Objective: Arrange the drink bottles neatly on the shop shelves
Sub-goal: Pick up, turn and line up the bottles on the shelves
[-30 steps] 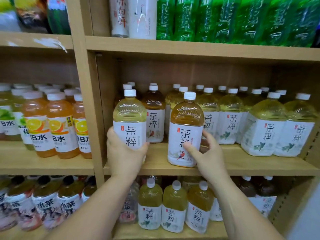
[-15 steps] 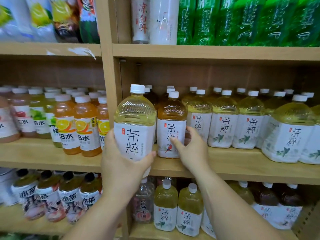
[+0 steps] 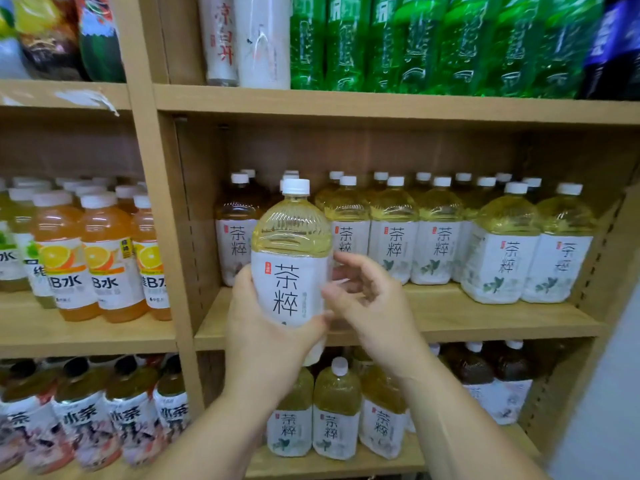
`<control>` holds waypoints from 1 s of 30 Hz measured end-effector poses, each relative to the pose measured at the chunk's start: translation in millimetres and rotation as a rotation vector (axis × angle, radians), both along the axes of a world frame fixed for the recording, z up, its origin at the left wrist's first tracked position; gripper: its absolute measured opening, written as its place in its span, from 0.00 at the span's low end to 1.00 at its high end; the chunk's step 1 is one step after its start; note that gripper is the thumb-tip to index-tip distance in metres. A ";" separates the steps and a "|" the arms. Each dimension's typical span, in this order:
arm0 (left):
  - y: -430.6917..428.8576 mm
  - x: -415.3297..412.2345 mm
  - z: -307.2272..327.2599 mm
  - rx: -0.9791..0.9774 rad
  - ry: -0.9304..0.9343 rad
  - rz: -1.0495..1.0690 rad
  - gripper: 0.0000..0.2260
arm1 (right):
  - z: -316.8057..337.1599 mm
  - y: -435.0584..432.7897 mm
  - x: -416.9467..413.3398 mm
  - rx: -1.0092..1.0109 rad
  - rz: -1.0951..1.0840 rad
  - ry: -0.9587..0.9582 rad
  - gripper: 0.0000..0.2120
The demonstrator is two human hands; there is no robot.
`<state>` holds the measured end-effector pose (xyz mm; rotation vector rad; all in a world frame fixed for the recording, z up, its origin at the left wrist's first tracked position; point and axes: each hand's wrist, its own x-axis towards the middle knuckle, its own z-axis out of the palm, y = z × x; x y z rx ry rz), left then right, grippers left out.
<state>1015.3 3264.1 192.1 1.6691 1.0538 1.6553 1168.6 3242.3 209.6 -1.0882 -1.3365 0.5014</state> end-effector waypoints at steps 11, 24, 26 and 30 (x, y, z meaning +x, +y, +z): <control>12.7 133.6 -14.6 0.058 0.093 -0.217 0.36 | -16.5 -31.0 101.6 -0.028 -0.300 -0.073 0.25; 45.4 202.8 -19.3 0.106 0.403 -0.155 0.33 | -26.0 -19.2 177.9 -0.139 -0.611 -0.228 0.15; 49.5 215.4 -19.7 0.106 0.422 -0.167 0.33 | -37.3 -18.7 185.3 -0.164 -0.675 -0.198 0.10; 58.7 234.2 -21.7 0.079 0.419 -0.248 0.30 | -47.2 -15.7 198.3 -0.162 -0.796 -0.144 0.08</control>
